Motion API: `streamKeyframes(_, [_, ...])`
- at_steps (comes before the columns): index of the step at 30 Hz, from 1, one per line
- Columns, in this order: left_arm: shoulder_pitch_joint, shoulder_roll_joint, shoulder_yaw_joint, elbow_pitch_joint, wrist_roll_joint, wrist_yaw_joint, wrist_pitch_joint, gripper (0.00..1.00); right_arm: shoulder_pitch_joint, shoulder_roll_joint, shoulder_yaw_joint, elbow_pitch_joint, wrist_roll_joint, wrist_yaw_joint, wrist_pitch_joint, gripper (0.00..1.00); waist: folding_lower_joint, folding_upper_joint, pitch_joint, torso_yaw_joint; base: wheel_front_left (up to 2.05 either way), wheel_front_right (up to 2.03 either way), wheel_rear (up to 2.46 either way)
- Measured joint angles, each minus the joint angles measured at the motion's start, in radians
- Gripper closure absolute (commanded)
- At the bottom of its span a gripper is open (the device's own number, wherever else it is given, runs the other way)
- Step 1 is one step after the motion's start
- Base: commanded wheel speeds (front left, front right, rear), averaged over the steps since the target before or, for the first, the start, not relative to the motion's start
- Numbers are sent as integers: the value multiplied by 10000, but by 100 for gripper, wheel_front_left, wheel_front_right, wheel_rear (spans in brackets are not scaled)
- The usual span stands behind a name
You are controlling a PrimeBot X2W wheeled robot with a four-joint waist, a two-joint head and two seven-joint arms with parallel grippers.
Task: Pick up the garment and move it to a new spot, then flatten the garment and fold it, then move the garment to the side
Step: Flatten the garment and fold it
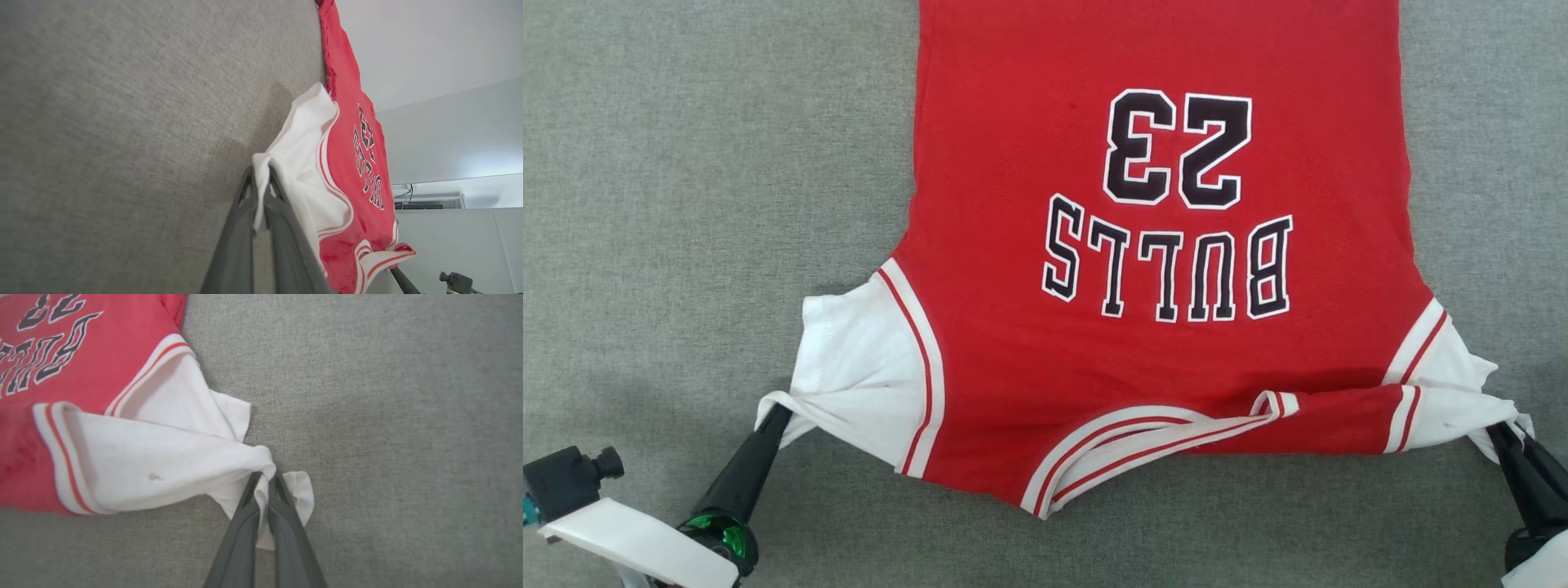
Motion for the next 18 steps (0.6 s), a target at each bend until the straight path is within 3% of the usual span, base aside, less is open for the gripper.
streamKeyframes(1, [-1, -12, -27, 0, 33, 0, -2, 100, -12, -50, 58, 12, -73, -4, 4, 100, 0, 0, -23, -4, 0, 0, 0])
streamKeyframes(2, [-5, -13, -46, -8, 92, 0, -21, 100, -14, -130, 109, 2, -201, -6, 2, 87, 0, 0, -36, -12, 0, 0, 0])
streamKeyframes(3, [-11, -4, -73, -10, 167, 0, -65, 100, -18, -186, 136, -13, -387, -6, -6, 67, 0, 0, -46, -19, 0, 0, 0])
streamKeyframes(4, [-21, 0, -117, -15, 230, 0, -90, 100, -17, -190, 144, -52, -529, -6, -29, 39, 0, 0, -56, -21, 0, 0, 0])
streamKeyframes(5, [-35, 6, -176, -31, 295, 0, -146, 100, -11, -130, 86, -123, -589, -6, -54, 0, 0, 0, -65, -16, 0, 0, 0])
streamKeyframes(8, [-49, 75, -359, -130, 529, 0, -293, 100, 56, 27, -267, -650, -777, -19, -79, 0, 0, 0, -79, -14, 0, 0, 0])
streamKeyframes(10, [-149, 268, -635, -529, 853, 0, -516, 100, 153, -230, -1584, -2169, -1024, -44, 709, 0, 0, 0, -22, -13, 0, 0, 0])
streamKeyframes(13, [-330, 431, -803, -832, 999, 0, -606, 100, -484, -393, -2395, -2905, -988, -46, 1471, 0, 0, 0, 101, 42, 0, 0, 0])
streamKeyframes(15, [-425, 474, -861, -957, 1072, 0, -631, 100, -857, -491, -2556, -3072, -1060, -44, 1822, 0, 1, 0, 155, 70, 0, 0, 0])
streamKeyframes(18, [-858, 729, -1264, -1317, 1411, 0, -685, 100, -2821, -892, -2320, -3028, -1647, -44, 3461, 0, 0, 0, 434, 248, 0, 0, 0])
